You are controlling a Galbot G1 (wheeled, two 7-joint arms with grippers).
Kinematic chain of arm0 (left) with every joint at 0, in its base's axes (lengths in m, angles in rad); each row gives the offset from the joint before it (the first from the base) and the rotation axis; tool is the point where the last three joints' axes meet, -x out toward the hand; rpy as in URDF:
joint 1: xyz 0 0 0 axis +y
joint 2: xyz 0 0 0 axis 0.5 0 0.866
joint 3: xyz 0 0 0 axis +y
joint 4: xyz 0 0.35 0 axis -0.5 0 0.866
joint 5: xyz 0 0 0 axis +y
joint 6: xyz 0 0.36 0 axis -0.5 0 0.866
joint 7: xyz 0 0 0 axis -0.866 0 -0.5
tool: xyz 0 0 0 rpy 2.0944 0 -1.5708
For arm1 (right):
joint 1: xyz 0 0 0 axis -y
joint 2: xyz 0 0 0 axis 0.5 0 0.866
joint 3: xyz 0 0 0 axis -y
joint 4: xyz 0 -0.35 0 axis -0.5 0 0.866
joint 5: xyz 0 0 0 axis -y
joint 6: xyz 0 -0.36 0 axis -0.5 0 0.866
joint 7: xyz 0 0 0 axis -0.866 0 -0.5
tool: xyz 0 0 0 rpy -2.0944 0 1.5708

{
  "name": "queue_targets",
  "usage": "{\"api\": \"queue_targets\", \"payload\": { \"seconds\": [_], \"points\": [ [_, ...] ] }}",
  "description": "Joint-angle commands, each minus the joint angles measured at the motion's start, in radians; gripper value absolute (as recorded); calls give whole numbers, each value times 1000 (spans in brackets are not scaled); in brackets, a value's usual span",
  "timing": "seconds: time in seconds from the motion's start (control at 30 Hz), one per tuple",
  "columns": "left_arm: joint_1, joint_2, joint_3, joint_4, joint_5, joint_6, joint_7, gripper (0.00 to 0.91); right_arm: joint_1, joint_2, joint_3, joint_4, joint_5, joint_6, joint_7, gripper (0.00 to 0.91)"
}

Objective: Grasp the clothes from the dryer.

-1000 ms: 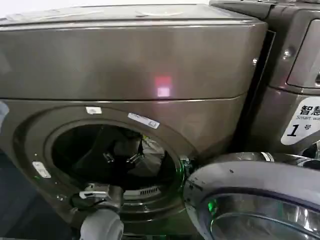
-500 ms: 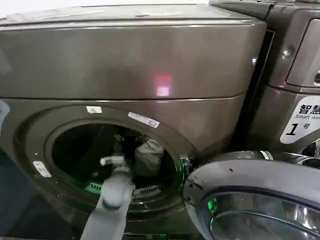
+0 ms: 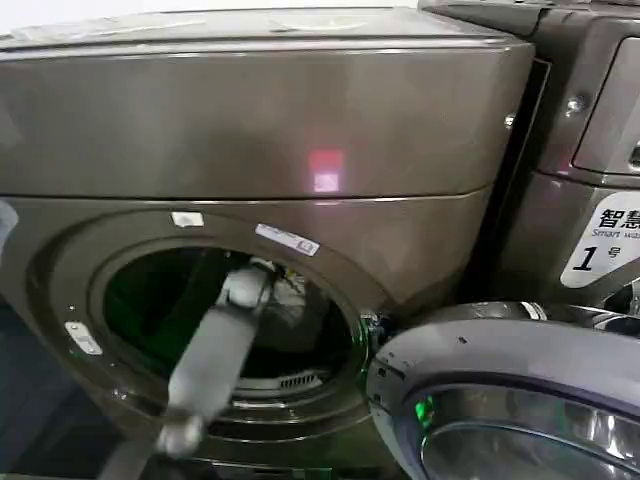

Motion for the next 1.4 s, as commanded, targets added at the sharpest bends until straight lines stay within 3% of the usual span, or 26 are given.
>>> {"api": "queue_targets", "payload": {
  "seconds": [0.03,0.27,0.53,0.93,0.97,1.07,1.4],
  "points": [
    [-197,-49,180,347,277,-67,215,907,4,5,-5,6,0,-2,1,907],
    [-209,-91,199,398,378,-27,216,907,4,5,-9,9,-3,-5,1,907],
    [-205,-160,195,427,316,14,167,907,9,10,-14,14,-6,-5,0,907],
    [-188,-180,215,429,303,-10,175,907,14,9,-16,11,-9,-3,0,907],
    [-188,-181,215,429,303,-13,178,762,14,9,-16,11,-9,-3,0,907],
    [-184,-182,217,430,296,-17,179,444,14,10,-15,12,-9,-3,0,907],
    [-134,-191,241,442,279,-16,179,421,9,5,-15,15,-6,2,-1,907]
  ]
}}
